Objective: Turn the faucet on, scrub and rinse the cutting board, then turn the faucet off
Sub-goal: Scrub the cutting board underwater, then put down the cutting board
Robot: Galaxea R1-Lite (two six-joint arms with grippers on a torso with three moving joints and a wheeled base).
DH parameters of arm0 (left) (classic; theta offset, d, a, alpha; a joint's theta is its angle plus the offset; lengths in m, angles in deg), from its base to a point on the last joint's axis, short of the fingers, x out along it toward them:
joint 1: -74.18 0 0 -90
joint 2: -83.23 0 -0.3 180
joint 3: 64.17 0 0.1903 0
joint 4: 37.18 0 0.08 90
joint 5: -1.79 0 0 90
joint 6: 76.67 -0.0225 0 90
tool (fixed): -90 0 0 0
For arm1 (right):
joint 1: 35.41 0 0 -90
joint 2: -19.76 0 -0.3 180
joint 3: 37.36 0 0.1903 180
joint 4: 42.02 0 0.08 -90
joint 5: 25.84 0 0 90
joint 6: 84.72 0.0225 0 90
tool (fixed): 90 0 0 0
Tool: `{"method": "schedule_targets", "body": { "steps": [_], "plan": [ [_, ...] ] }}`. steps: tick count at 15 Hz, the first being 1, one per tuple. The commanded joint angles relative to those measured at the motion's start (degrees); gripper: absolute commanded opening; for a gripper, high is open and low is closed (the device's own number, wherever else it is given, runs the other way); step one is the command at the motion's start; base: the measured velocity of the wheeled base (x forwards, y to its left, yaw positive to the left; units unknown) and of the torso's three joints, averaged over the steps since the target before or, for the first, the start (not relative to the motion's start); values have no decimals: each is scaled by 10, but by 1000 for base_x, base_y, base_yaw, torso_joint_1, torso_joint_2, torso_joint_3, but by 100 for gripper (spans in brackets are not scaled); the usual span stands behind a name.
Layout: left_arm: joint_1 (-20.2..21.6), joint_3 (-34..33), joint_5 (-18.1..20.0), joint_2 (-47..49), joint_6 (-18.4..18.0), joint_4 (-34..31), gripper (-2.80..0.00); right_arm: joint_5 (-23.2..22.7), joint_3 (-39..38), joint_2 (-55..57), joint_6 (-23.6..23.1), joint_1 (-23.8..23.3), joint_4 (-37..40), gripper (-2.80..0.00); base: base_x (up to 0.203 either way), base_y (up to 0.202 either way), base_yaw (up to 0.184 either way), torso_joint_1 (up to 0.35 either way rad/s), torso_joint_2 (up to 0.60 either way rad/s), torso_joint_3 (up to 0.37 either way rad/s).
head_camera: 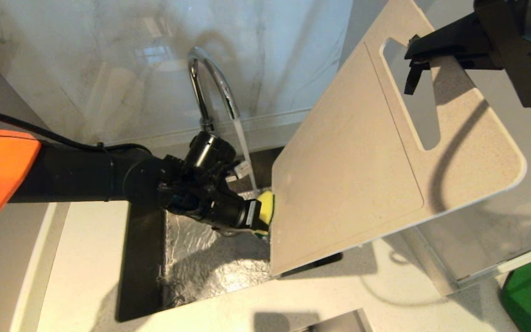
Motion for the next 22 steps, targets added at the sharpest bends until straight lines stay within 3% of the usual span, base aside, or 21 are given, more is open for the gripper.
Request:
{"method": "schedule_targets", "body": {
  "steps": [1,5,9,11,13,14,17,20,22],
  "plan": [
    [-2,-52,1,-90,2,-4,-280,1,-3,6,2,0,4,-280,0,0,0,0,0,0],
    [-8,-135,-7,-240,3,-6,-280,2,-10,14,3,-1,4,-280,0,0,0,0,0,0],
    [-13,-156,-71,-320,2,-7,-280,3,-18,17,3,-1,3,-280,0,0,0,0,0,0],
    [-14,-149,-134,-339,1,-15,-280,3,-18,18,3,-1,2,-280,0,0,0,0,0,0],
    [-15,-132,-255,-350,-17,-48,-280,3,-18,20,3,-1,1,-280,0,0,0,0,0,0],
    [-16,-130,-296,-362,-26,-58,-280,3,-17,20,2,-1,1,-280,0,0,0,0,0,0],
    [-11,-129,-314,-403,-32,-87,-280,3,-15,21,2,-1,1,-280,0,0,0,0,0,0],
    [3,-151,-394,-420,-58,-101,-280,3,-15,21,2,-1,1,-280,0,0,0,0,0,0],
    [29,-161,-409,-436,-73,-99,-280,3,-15,22,2,-1,0,-280,0,0,0,0,0,0]
  ]
}}
